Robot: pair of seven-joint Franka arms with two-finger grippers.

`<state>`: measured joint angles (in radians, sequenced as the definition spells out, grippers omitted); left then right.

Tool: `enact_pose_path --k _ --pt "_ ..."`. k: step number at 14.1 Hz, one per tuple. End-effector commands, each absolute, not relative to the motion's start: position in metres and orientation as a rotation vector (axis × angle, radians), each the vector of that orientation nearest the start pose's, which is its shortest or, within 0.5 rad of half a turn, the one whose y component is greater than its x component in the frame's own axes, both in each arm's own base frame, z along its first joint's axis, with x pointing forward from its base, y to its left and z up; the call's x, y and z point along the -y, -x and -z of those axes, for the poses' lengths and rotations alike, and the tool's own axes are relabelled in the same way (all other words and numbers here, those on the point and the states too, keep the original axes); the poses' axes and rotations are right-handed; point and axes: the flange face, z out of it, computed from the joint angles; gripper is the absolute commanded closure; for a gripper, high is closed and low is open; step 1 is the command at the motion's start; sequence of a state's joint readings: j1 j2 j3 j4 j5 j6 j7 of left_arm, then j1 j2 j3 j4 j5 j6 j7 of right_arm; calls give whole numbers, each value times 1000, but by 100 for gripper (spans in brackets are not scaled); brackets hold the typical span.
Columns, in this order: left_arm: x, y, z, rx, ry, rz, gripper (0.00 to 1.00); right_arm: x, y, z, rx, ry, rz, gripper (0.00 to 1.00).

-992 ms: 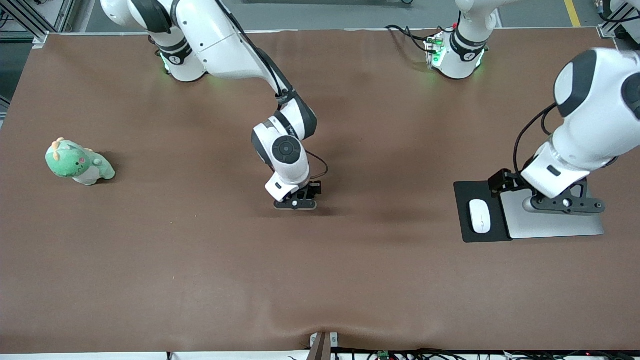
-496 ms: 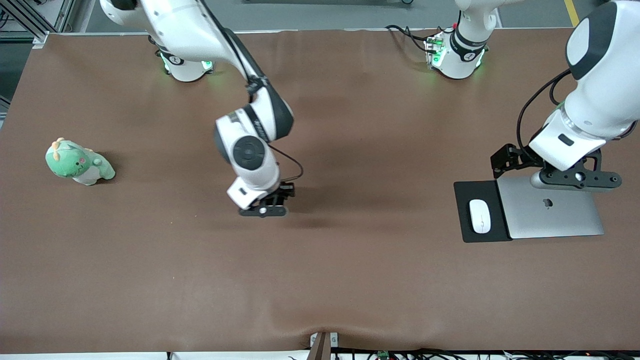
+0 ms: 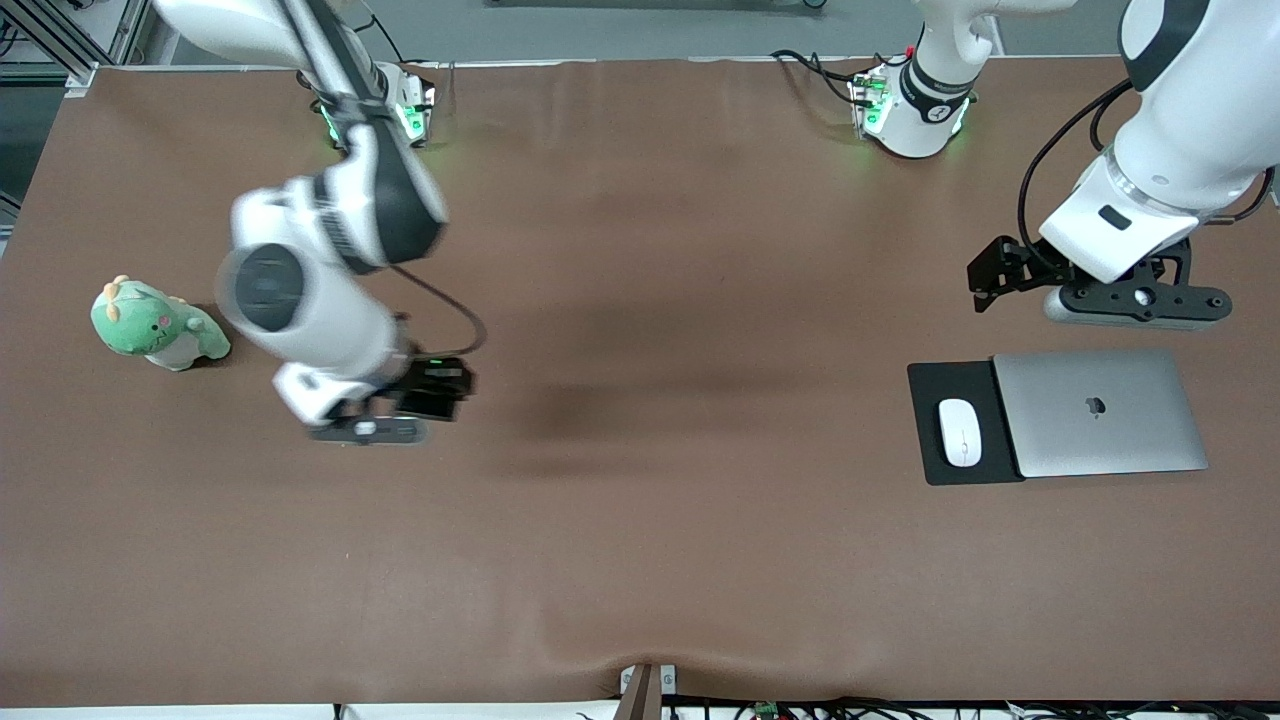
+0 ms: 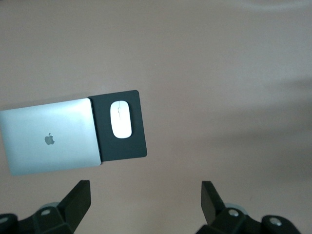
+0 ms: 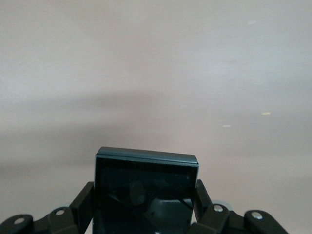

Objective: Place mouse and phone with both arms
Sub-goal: 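Grasp the black phone with the right gripper while the left gripper rises, then carry the phone with the right gripper toward the green plush toy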

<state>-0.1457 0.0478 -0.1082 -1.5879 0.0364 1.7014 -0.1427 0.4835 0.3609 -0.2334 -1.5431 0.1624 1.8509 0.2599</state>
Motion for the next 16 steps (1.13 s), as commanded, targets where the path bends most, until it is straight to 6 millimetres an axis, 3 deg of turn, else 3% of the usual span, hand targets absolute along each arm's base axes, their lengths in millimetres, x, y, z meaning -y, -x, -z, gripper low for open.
enact_pose_path --k 1,4,7,8,12,16 --pt "130 -547 -599 -215 3143 88 0 -115 -624 -489 -86 3024 -94 100" --pt "127 -533 -593 -219 3141 86 0 -40 -630 -502 -181 3023 -51 100" --pt "128 -534 -586 -222 3137 58 0 40 -633 -493 -129 3028 -21 100" --pt "128 -536 -587 -222 3137 60 0 55 -633 -490 -125 3028 -24 100" --pt "125 -547 -593 -250 3136 62 0 63 -633 -470 -128 3056 -86 100" --pt "123 -550 -599 -263 3138 81 0 59 -625 -428 -188 3057 -127 100"
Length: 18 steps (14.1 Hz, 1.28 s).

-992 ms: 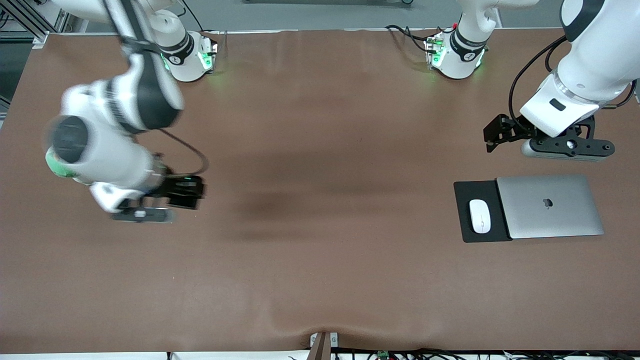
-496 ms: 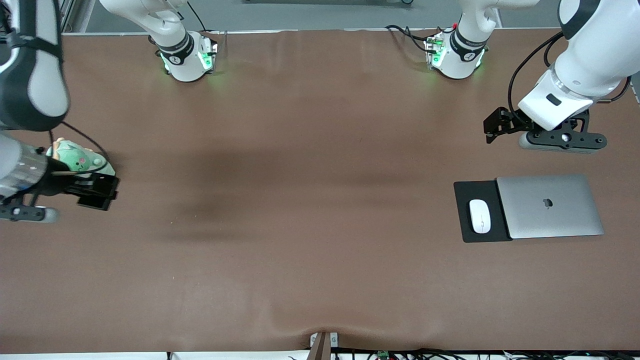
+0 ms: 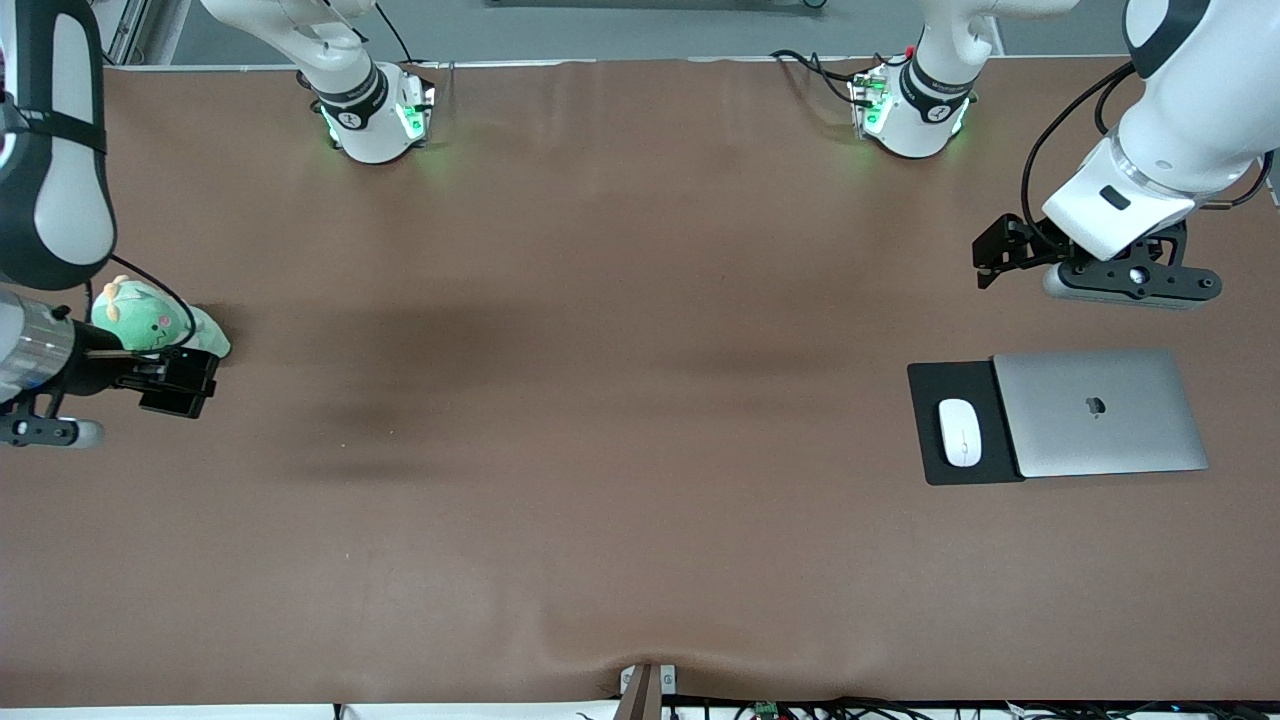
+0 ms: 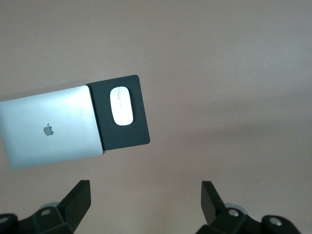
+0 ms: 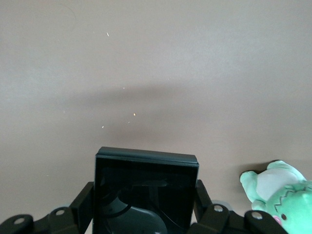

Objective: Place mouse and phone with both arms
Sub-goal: 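Carry the phone with the right gripper toward the green plush toy, then lower the phone beside the plush toy and open the right gripper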

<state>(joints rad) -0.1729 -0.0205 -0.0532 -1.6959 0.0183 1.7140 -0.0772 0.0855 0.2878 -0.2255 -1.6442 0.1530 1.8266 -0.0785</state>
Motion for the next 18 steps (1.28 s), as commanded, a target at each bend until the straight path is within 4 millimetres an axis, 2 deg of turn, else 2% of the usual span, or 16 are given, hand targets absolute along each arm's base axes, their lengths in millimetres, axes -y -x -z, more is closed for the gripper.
enact_pose_path --k 1,3,5,7,10,11,12,13,16,18 --pt "123 -551 -605 -263 3139 93 0 55 -623 -416 -206 3058 -131 100" --pt "123 -551 -611 -265 3138 76 0 31 -618 -391 -251 3064 -118 100" --pt "124 -554 -610 -265 3139 69 0 29 -613 -365 -250 3072 -79 100" --pt "120 -554 -613 -253 3152 59 0 31 -599 -335 -220 3079 -96 100" --pt "120 -558 -607 -235 3197 32 0 20 -568 -291 -199 3089 -70 100" --pt "118 -558 -608 -242 3195 37 0 11 -552 -283 -170 3090 -53 100" --pt "118 -559 -607 -264 3191 34 0 -10 -538 -277 -118 3092 -25 100" --pt "117 -558 -607 -279 3187 34 0 -11 -532 -271 -112 3096 -5 100" --pt "114 -559 -607 -269 3186 35 0 45 -524 -258 -42 3107 36 100" --pt "111 -560 -605 -262 3183 31 0 61 -514 -248 -11 3116 58 100"
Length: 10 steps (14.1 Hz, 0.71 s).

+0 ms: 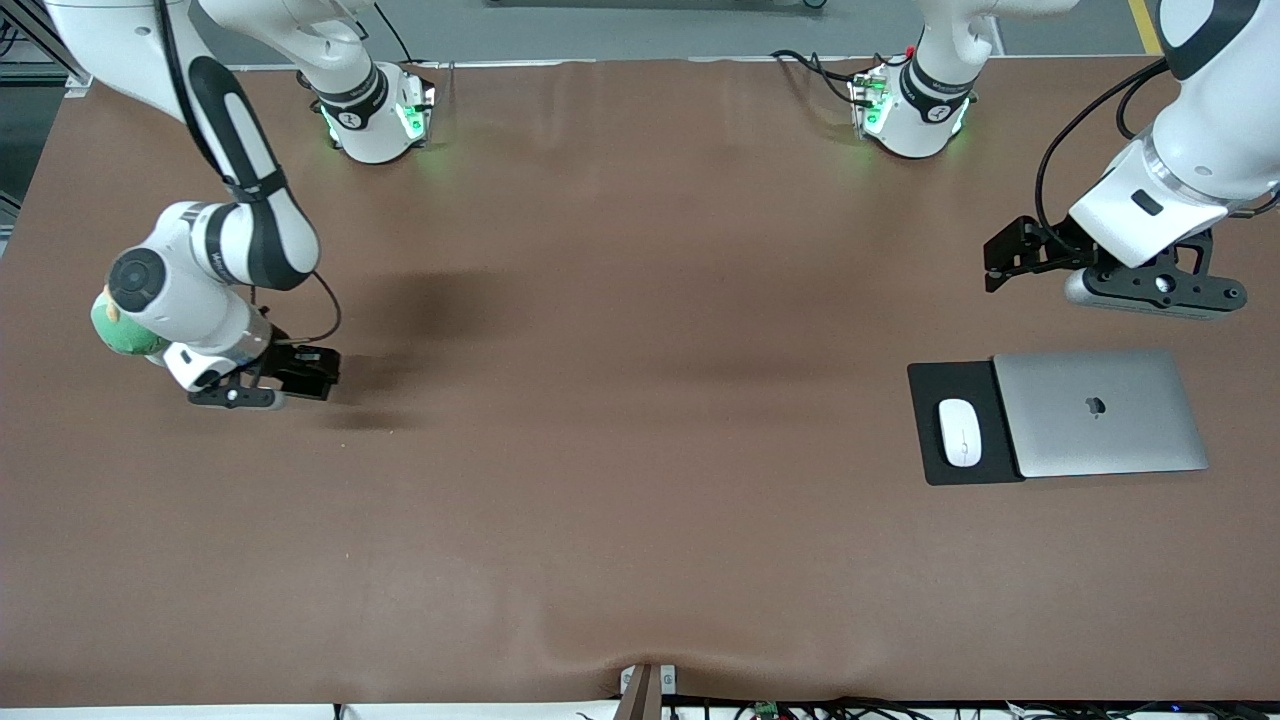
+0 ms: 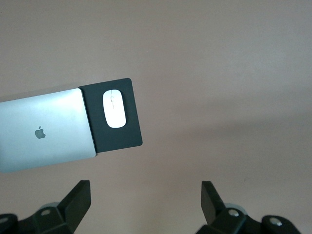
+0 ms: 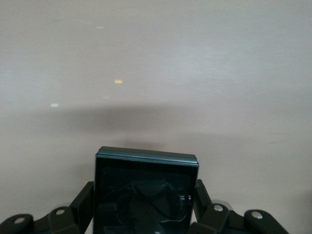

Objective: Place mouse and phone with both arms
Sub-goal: 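Lower the phone beside the plush toy and open the right gripper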

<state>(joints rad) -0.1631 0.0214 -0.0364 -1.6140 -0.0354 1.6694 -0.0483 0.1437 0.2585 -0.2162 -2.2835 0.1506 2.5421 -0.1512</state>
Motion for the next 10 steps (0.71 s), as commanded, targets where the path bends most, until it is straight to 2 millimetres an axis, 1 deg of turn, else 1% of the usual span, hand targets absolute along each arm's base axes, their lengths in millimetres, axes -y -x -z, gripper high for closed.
enact_pose_path --k 1,2,3,5,6,8,10 --pt "109 -560 -605 -255 3182 31 0 72 -507 -242 3 3121 70 100" --pt "110 -560 -604 -257 3180 29 0 84 -498 -236 20 3125 73 100" --pt "109 -560 -604 -255 3179 27 0 91 -491 -229 29 3131 81 100" --pt "109 -560 -604 -255 3179 27 0 87 -467 -210 36 3145 103 100" --pt "108 -560 -604 -255 3177 29 0 89 -463 -207 37 3148 108 100" --pt "108 -560 -604 -255 3177 27 0 91 -460 -204 70 3148 98 100" --pt "109 -562 -601 -254 3177 20 0 101 -449 -195 83 3159 109 100"
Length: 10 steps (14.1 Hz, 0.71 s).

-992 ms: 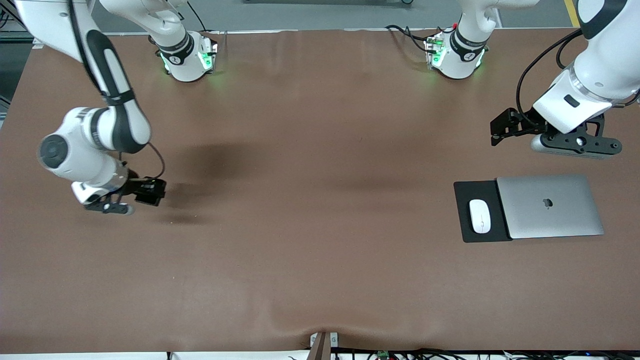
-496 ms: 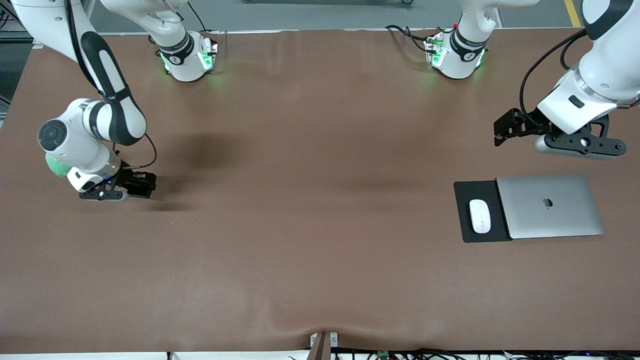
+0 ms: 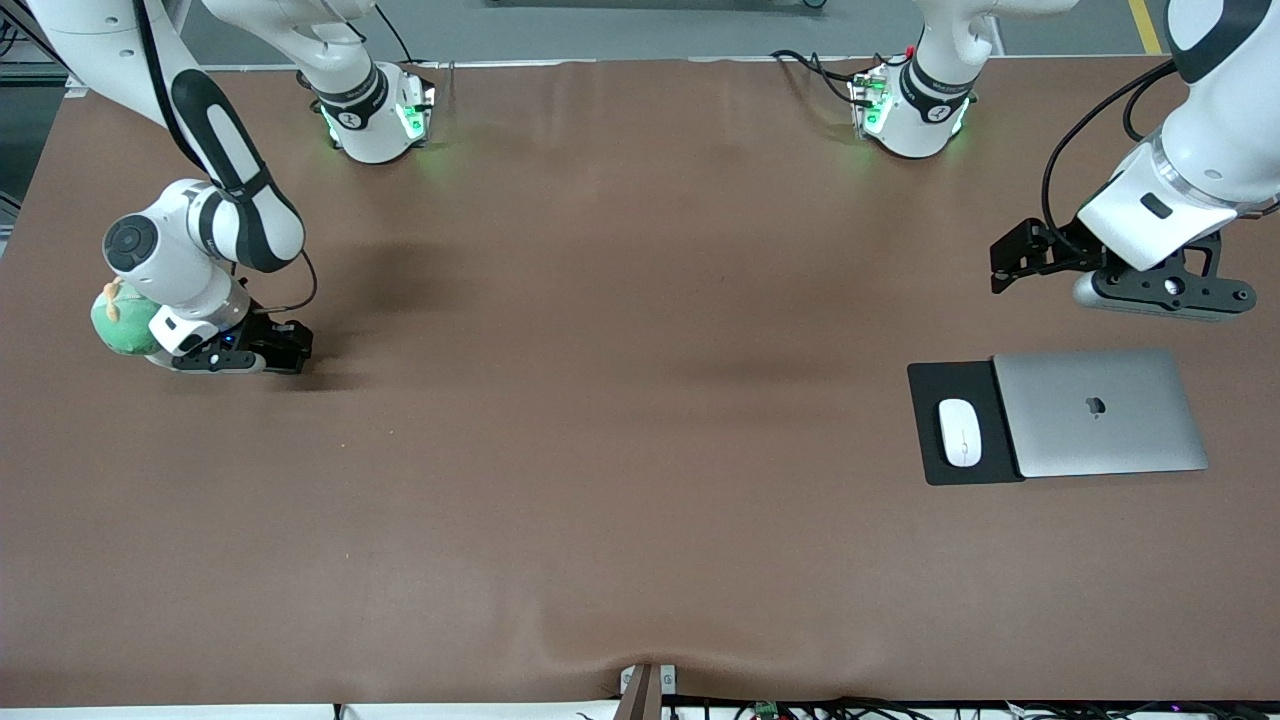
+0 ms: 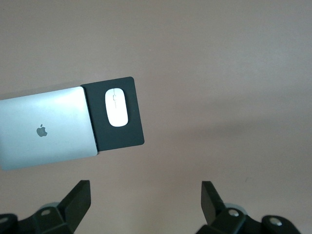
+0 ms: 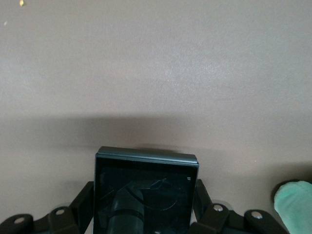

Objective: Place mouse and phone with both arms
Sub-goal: 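Lower the phone beside the plush toy and open the right gripper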

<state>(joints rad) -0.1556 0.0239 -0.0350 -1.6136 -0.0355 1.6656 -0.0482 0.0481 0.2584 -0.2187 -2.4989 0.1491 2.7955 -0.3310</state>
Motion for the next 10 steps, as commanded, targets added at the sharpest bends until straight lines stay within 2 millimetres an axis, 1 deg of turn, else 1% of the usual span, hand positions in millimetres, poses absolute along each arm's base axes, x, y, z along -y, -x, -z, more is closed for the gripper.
enact_pose_path --k 1,2,3,4,8,9,10 --pt "109 -562 -601 -254 3177 20 0 107 -447 -191 115 3169 129 100" --pt "109 -562 -601 -254 3177 20 0 121 -442 -183 116 3173 106 94" --pt "109 -562 -601 -254 3177 20 0 127 -439 -178 104 3173 89 90" --pt "109 -561 -600 -257 3176 17 0 126 -439 -178 95 3171 90 88" --pt "108 -562 -599 -259 3162 15 0 126 -439 -177 90 3171 85 74" --pt "107 -562 -600 -257 3163 19 0 125 -439 -173 95 3171 73 63" --pt "107 -562 -601 -257 3163 22 0 124 -439 -171 98 3171 68 40"
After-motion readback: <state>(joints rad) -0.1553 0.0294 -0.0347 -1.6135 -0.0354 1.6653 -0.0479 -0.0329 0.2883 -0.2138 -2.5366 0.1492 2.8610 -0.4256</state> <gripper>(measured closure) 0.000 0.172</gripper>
